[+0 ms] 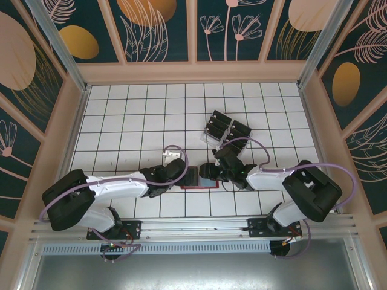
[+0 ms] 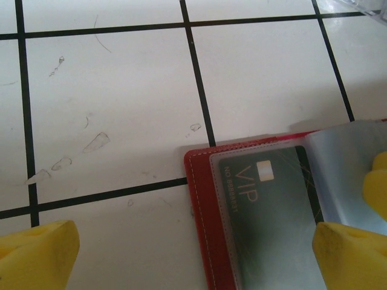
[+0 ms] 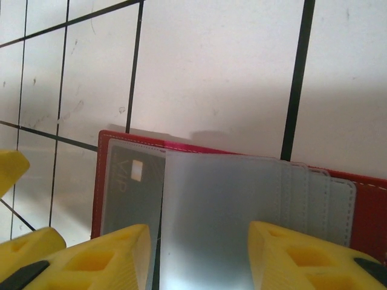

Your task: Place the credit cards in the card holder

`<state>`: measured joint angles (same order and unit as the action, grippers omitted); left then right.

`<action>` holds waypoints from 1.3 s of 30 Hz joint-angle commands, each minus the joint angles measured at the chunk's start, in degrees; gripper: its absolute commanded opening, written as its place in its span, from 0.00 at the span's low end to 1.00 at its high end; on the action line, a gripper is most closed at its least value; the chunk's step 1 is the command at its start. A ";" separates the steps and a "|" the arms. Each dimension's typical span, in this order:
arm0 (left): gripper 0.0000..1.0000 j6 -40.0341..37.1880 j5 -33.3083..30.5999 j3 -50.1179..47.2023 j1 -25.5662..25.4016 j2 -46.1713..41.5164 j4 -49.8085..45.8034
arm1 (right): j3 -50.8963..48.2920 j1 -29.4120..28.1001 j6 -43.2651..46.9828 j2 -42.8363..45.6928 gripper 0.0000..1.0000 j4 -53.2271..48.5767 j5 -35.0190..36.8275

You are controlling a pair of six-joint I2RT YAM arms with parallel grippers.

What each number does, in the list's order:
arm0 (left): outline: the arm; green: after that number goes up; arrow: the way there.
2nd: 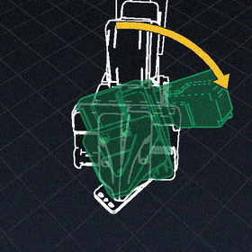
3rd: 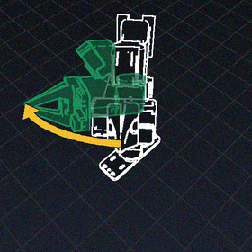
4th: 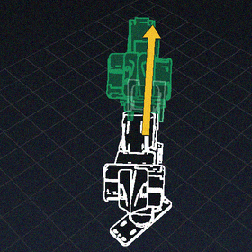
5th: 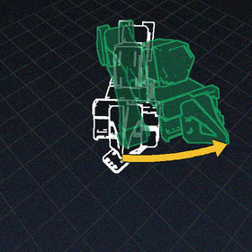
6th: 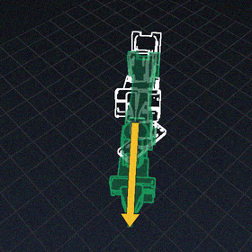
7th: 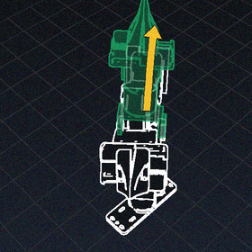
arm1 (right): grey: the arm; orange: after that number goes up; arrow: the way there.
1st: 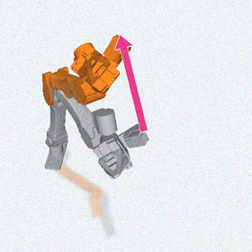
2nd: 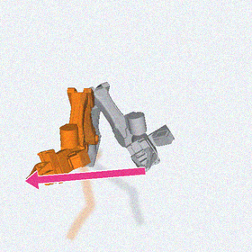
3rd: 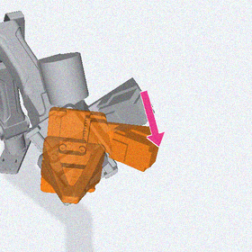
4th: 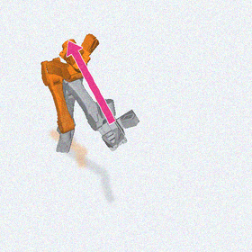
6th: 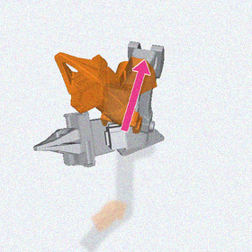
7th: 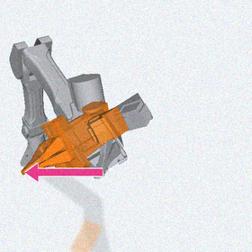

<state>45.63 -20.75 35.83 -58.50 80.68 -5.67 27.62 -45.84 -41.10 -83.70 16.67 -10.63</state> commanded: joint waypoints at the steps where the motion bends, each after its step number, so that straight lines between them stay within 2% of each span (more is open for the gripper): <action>1: 0.99 -2.15 0.63 -1.62 -0.09 -2.04 2.44 | 0.25 -0.39 -3.15 -1.34 0.47 2.15 -1.01; 8: 0.99 -4.34 0.88 -3.04 -0.06 -3.01 3.21 | 0.89 -0.95 -5.59 -0.29 0.46 3.28 -0.92; 19: 0.99 -4.14 0.89 -3.75 -0.04 -3.00 4.09 | 2.68 -2.72 -2.68 5.74 0.45 -6.30 6.18; 30: 0.98 -4.32 0.75 -3.93 -0.06 -2.38 4.09 | 4.28 -2.34 0.30 -0.73 0.45 -4.64 3.69; 39: 0.99 -5.18 0.83 -4.36 -0.11 -2.29 4.35 | 4.98 -3.07 -2.60 -4.40 0.44 1.03 0.09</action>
<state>41.65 -19.92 32.40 -58.50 78.63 -2.48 31.48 -48.14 -42.57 -87.09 15.29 -9.15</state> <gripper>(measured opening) 0.986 0.441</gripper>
